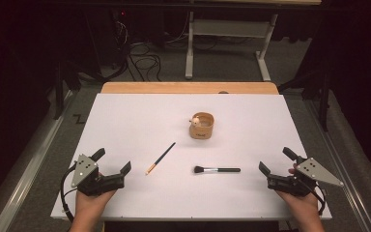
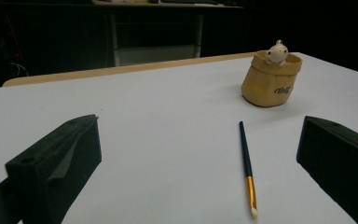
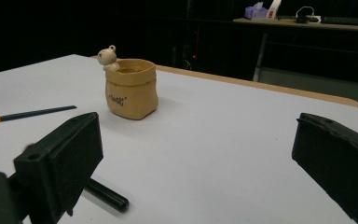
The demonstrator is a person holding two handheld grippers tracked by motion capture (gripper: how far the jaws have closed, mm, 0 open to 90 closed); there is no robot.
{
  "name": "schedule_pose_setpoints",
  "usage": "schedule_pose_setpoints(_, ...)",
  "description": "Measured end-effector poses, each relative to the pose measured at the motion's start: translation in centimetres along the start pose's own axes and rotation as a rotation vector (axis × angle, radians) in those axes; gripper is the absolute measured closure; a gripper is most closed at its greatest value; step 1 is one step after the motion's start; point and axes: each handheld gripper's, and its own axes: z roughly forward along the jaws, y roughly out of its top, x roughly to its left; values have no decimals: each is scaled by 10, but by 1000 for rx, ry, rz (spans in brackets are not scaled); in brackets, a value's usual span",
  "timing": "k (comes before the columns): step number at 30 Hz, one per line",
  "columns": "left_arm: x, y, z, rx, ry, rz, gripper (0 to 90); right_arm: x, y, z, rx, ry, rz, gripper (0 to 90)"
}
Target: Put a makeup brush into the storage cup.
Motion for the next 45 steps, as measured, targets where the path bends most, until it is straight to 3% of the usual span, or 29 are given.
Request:
schedule_pose_setpoints(17,-1,0,0,1,6,16,6,3,-1,1,7,7,1,28)
schedule_pose_setpoints(21,-1,1,0,-3,8,16,7,4,-1,1,7,9,-16,28)
schedule_pose_setpoints(45,-5,0,5,50,-2,32,7,6,-4,4,29,20,-17,31)
